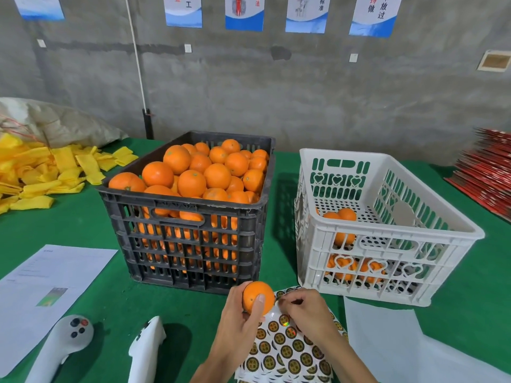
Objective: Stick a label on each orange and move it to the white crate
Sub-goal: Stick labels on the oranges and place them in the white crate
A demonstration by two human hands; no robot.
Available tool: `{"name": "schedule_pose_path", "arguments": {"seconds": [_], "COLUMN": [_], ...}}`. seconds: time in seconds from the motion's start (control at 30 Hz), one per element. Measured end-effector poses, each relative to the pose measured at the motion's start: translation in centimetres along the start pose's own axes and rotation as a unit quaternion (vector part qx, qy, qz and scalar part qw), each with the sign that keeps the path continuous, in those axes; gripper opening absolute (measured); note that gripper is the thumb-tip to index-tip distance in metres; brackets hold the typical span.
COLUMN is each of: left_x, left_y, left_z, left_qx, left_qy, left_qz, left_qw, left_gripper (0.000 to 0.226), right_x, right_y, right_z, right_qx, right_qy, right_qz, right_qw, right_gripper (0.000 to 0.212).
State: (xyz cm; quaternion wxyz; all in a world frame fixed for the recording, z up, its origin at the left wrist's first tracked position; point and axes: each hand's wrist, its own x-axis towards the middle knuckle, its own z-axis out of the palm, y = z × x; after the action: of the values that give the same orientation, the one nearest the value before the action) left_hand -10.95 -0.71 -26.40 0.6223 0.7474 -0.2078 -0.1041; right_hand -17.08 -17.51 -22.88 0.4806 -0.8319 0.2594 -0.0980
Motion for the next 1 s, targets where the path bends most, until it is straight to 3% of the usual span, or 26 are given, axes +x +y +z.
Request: {"name": "schedule_pose_path", "arguments": {"seconds": [0.13,0.33,0.43,0.53,0.6,0.7,0.77,0.83,0.87,0.93,1.0], "left_x": [0.0,0.1,1.0,2.7,4.2,7.0,9.4,12.2,13.7,16.9,19.3], "left_y": [1.2,6.5,11.1,15.6,18.6,22.3,24.0,24.8,24.9,24.5,23.6], "left_z": [-0.1,0.5,0.6,1.0,1.5,2.1,2.1,1.2,0.4,-1.8,-4.2], "left_qx": [-0.002,-0.119,-0.160,-0.162,-0.109,0.004,0.035,0.084,0.128,0.275,0.450], "left_qy": [0.008,0.001,-0.014,-0.032,-0.057,-0.084,-0.100,-0.035,0.007,0.054,0.056], "left_qz": [0.002,0.027,0.062,0.084,0.130,0.171,0.212,0.264,0.274,0.250,0.131], "left_qw": [1.000,0.993,0.985,0.983,0.984,0.982,0.972,0.960,0.953,0.927,0.882], "left_gripper": [0.040,0.052,0.047,0.053,0.058,0.071,0.048,0.019,0.018,0.032,0.046], "right_x": [-1.5,-4.3,-5.2,-5.2,-4.6,-2.6,-1.4,-0.3,0.1,0.8,1.3], "right_y": [-1.3,-5.8,-7.8,-9.4,-11.1,-13.1,-13.8,-13.8,-13.5,-12.9,-12.4], "right_z": [0.5,-1.6,-4.4,-6.3,-7.6,-10.1,-11.7,-12.8,-13.2,-13.5,-13.3], "right_qx": [0.048,0.046,-0.027,-0.200,-0.240,-0.241,-0.254,-0.278,-0.283,-0.288,-0.284], "right_qy": [0.124,0.149,0.130,0.195,0.282,0.367,0.367,0.374,0.379,0.387,0.382], "right_qz": [-0.085,-0.233,-0.310,-0.350,-0.346,-0.324,-0.280,-0.255,-0.259,-0.282,-0.298], "right_qw": [0.987,0.960,0.941,0.894,0.862,0.838,0.850,0.847,0.842,0.830,0.827], "right_gripper": [0.022,0.015,0.032,0.067,0.077,0.069,0.064,0.056,0.051,0.041,0.039]}}
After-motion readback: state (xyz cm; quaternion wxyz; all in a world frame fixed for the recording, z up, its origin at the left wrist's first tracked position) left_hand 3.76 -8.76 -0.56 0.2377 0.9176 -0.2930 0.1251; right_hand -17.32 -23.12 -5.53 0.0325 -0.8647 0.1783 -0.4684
